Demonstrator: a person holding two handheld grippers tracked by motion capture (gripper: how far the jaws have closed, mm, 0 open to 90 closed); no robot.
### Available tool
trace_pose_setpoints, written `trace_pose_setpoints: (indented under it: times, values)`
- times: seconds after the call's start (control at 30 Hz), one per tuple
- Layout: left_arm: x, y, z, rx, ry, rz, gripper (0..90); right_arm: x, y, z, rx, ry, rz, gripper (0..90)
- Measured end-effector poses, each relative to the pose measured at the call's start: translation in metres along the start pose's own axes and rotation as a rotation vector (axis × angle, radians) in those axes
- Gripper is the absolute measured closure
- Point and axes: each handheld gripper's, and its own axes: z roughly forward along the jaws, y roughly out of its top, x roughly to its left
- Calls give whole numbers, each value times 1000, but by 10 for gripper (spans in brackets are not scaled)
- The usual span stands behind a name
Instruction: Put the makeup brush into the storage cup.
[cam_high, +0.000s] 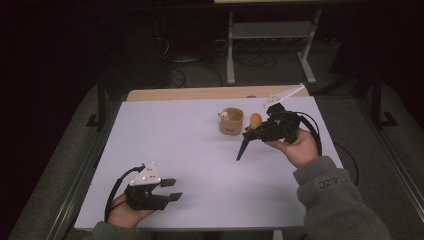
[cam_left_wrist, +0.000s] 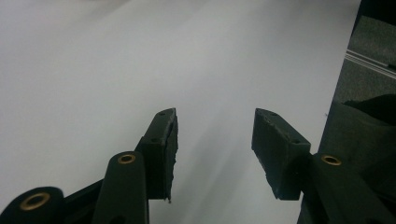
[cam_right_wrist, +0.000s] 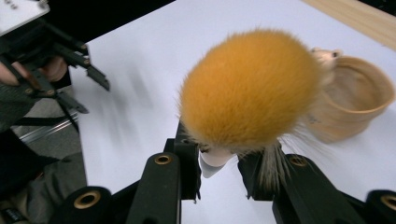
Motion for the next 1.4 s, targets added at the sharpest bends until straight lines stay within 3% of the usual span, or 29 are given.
trace_pose_setpoints:
  times: [0.4,0.67,0.93,1.0,1.07,1.4]
  values:
    - [5,-6,-1,10,21,-7,465,-18,32,-4,-3,-52,13,695]
    - [7,-9,-2,-13,28,-28,451,-28,55,-3,-2,-80,21,695]
    - [10,-10,-4,-6,41,-21,442,-41,72,-1,-2,-115,24,695]
    - [10,-10,-4,-14,31,-39,433,-44,76,-2,-5,-124,34,695]
    - [12,-10,-6,-14,34,-26,431,-47,79,-2,-7,-134,40,695]
    - [15,-12,-10,-32,39,-42,425,-65,95,-4,-3,-197,83,695]
